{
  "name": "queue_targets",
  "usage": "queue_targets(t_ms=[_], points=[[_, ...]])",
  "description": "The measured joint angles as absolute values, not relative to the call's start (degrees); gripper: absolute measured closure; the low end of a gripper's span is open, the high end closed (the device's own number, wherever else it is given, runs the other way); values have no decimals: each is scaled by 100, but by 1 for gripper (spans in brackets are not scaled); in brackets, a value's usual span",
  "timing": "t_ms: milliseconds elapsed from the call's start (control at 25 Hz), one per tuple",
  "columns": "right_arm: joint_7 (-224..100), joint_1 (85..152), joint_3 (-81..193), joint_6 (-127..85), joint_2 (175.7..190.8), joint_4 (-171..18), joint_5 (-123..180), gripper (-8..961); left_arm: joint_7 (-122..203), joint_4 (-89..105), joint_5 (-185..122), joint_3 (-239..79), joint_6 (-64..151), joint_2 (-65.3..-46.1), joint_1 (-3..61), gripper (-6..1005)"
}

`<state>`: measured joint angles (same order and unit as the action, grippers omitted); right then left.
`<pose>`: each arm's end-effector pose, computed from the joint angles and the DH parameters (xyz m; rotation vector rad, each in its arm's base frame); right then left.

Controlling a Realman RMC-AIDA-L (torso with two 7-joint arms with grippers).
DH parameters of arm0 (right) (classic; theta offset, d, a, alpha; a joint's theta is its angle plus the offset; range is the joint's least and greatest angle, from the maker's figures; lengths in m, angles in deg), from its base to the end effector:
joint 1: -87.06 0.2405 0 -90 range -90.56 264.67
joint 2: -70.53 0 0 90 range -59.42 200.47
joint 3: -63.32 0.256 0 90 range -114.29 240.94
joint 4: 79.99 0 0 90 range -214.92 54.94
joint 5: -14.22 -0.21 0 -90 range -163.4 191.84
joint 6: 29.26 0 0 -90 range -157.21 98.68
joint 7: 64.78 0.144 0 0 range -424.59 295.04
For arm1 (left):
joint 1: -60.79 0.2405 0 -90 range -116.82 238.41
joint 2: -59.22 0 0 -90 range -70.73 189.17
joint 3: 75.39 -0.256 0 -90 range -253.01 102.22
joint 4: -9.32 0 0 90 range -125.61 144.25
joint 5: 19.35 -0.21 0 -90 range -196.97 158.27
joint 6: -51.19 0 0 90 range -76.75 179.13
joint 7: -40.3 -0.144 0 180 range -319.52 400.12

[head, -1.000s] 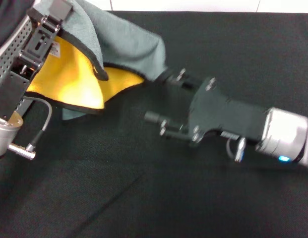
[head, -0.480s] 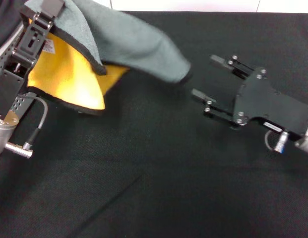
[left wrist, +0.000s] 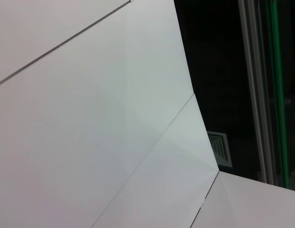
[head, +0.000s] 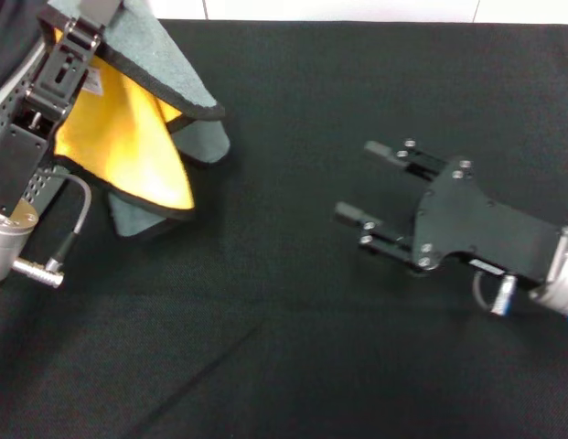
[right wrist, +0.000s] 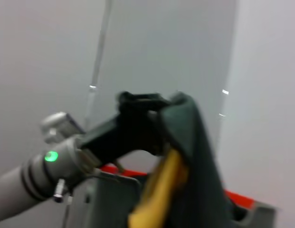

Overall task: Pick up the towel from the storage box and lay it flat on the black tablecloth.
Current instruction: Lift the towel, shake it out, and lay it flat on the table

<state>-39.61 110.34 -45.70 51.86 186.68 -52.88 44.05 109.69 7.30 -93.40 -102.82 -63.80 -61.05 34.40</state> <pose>0.2081 0.2864 -0.0618 -2.4167 -0.1511 1.1425 -0.2449 0.2670 0.0185 -1.8156 -0.7550 -2.0144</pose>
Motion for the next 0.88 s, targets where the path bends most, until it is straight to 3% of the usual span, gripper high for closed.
queue_targets(t_ms=[880], points=[[-8046,11169,-6676,4046,18671,-3513,2076,361,10885,800,-9382,-10314,-6283,-6134,3407,924]])
